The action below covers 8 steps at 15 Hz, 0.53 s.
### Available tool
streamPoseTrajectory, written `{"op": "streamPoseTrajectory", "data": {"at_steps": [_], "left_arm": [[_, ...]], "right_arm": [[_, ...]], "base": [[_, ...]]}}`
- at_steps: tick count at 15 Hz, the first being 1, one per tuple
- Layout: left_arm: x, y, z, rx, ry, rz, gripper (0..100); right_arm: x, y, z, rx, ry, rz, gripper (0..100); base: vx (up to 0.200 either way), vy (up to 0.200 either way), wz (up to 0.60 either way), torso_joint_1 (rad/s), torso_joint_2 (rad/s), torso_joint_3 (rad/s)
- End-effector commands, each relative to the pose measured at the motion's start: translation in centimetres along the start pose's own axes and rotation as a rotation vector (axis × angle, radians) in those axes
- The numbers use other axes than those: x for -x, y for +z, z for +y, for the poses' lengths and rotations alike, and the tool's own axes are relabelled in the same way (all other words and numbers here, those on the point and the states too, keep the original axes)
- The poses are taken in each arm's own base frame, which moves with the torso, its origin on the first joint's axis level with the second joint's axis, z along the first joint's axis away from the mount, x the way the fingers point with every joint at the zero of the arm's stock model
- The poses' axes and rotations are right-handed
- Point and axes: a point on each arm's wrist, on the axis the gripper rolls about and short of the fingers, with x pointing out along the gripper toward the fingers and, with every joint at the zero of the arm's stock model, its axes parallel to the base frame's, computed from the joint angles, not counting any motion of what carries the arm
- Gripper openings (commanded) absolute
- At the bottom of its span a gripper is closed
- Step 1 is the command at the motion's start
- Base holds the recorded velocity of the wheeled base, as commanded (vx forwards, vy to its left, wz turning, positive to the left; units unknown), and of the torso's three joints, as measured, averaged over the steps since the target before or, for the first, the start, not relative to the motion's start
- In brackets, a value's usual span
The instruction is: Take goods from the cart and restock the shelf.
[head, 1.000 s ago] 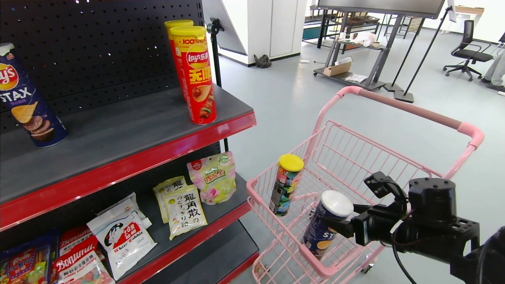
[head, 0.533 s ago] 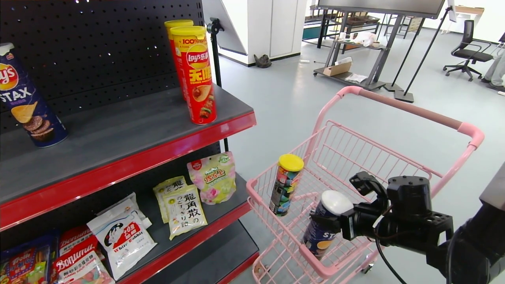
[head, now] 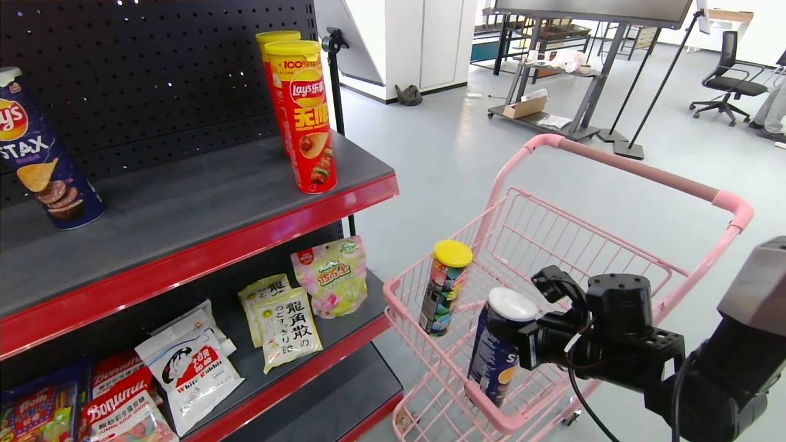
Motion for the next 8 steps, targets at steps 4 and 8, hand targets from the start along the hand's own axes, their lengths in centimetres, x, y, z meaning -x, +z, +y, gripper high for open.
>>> {"op": "streamPoseTrajectory", "data": {"at_steps": [4,8], "left_arm": [[0.0,0.0,0.0,0.0,0.0,0.0,100],[0.0,0.0,0.0,0.0,0.0,0.0,100]], "right_arm": [[0.6,4.1,0.4,0.045,-0.079,-0.154,0],[6.6,15.5,2.6,0.083,-0.127,-0.253,0]], "base": [[0.0,0.0,0.0,0.0,0.0,0.0],[0.0,0.0,0.0,0.0,0.0,0.0]]}}
